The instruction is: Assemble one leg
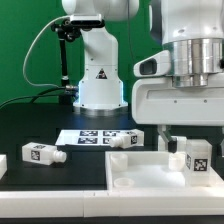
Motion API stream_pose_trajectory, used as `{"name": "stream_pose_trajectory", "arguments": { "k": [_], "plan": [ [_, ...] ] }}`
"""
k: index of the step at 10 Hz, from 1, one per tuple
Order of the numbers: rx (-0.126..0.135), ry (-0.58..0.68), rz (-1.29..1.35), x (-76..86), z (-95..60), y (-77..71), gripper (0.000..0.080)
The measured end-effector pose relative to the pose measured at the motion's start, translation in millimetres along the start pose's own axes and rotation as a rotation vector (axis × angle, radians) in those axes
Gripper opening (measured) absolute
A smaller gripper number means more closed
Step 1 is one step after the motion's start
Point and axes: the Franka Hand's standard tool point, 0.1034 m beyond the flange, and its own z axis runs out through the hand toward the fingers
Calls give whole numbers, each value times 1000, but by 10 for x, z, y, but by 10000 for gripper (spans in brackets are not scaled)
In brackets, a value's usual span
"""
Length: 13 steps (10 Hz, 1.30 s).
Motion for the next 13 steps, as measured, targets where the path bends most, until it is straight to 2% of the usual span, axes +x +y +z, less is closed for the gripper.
{"name": "stream_pose_trajectory", "arguments": {
  "k": [1, 2, 3, 4, 5, 6, 8, 11, 13],
  "plan": [
    [-30, 11, -262, -1, -10, -67, 649],
    [-33, 12, -358, 9, -2, -88, 649],
    [-29, 11, -286, 13, 0, -78, 605],
    [-29, 12, -288, 14, -1, -79, 605],
    [-29, 12, -281, 13, 0, -79, 422],
    [-27, 11, -167, 10, 2, -76, 290],
    [-37, 1, 67, 9, 7, -35, 289],
    [-74, -28, 557, -13, 24, -51, 288],
    [-46, -55, 1014, 14, 26, -36, 288]
  ]
}}
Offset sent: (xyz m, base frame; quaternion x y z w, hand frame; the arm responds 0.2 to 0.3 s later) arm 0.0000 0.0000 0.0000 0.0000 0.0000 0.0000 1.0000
